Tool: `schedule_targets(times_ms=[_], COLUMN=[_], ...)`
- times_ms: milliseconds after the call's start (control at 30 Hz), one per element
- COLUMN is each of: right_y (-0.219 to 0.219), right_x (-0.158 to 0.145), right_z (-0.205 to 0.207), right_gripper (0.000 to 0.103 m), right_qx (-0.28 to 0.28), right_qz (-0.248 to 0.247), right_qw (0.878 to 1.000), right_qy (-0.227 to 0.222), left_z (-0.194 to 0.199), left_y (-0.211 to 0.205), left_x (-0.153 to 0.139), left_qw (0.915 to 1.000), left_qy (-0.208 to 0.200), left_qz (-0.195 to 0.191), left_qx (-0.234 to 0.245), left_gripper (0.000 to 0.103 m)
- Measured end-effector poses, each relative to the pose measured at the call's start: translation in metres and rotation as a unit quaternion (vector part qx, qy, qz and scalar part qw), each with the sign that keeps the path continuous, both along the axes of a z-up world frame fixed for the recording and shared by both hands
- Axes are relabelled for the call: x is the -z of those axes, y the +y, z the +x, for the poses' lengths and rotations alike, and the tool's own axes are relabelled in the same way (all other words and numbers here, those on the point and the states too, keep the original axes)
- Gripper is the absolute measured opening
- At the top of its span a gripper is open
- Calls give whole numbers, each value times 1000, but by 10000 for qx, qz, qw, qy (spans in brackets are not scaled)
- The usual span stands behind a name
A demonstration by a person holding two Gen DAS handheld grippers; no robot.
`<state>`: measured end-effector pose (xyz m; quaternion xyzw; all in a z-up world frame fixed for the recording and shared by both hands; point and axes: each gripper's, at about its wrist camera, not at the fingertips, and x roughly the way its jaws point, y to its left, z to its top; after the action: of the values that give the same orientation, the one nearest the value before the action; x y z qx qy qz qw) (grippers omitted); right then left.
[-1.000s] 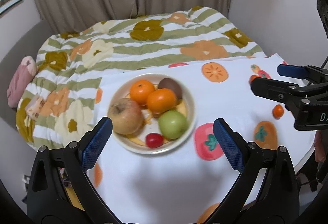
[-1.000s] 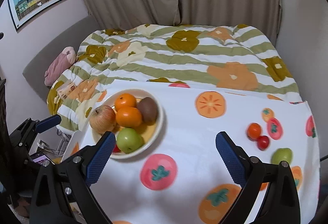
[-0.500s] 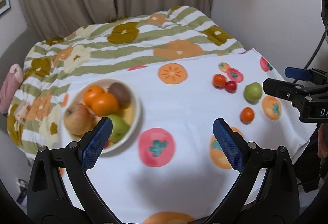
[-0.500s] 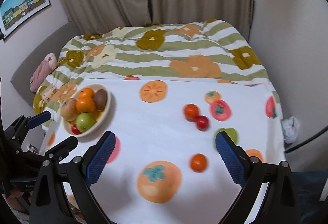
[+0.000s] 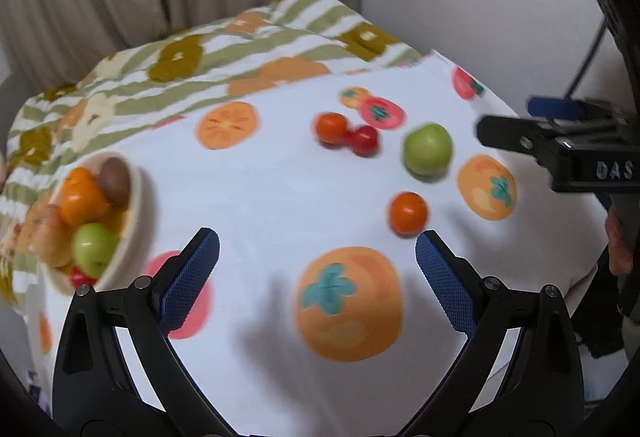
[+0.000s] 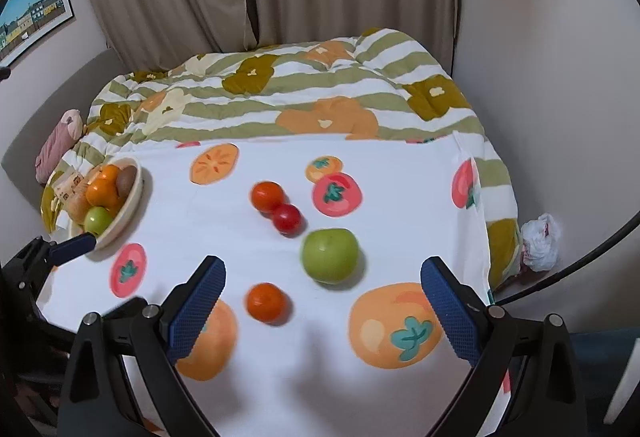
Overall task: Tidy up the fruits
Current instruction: 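Grasp the small tangerine with the left tool while the right tool grasps the green apple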
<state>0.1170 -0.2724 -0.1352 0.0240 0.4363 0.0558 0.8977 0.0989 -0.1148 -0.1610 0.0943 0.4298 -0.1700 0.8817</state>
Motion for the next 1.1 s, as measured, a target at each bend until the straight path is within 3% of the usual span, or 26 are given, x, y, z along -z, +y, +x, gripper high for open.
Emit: schedule_targets(times_ms=[233, 367, 500, 633, 733, 833, 1100], right_y=[-22, -28, -28, -31, -31, -28, -22], right_x=[25, 36, 43, 48, 50, 54, 63], right_z=[10, 16, 22, 26, 28, 30, 38], right_gripper=[98, 98, 98, 98, 98, 96, 90], right_qx=[-85, -164, -257, -299, -339, -397, -531], right_qz=[59, 198, 191, 262, 305, 335, 362], right_qw=[9999, 9995, 9993, 9990, 9987, 9983, 9973], right_qy=[110, 167, 184, 201, 210, 244, 361], left_z=[2, 10, 19, 23, 26, 27, 23], left_y=[-50, -69, -80, -84, -85, -84, -84], left_x=[30, 42, 50, 56, 62, 65, 65], left_qw=[9988, 9977, 9970, 9964, 9958, 9954, 9950], left_qy=[42, 78, 77, 131, 197, 268, 244], left_qz=[87, 207, 301, 374, 446, 469, 501], left_qx=[490, 633, 712, 747, 770, 796, 832], left_gripper=[101, 85, 80, 66, 61, 45, 42])
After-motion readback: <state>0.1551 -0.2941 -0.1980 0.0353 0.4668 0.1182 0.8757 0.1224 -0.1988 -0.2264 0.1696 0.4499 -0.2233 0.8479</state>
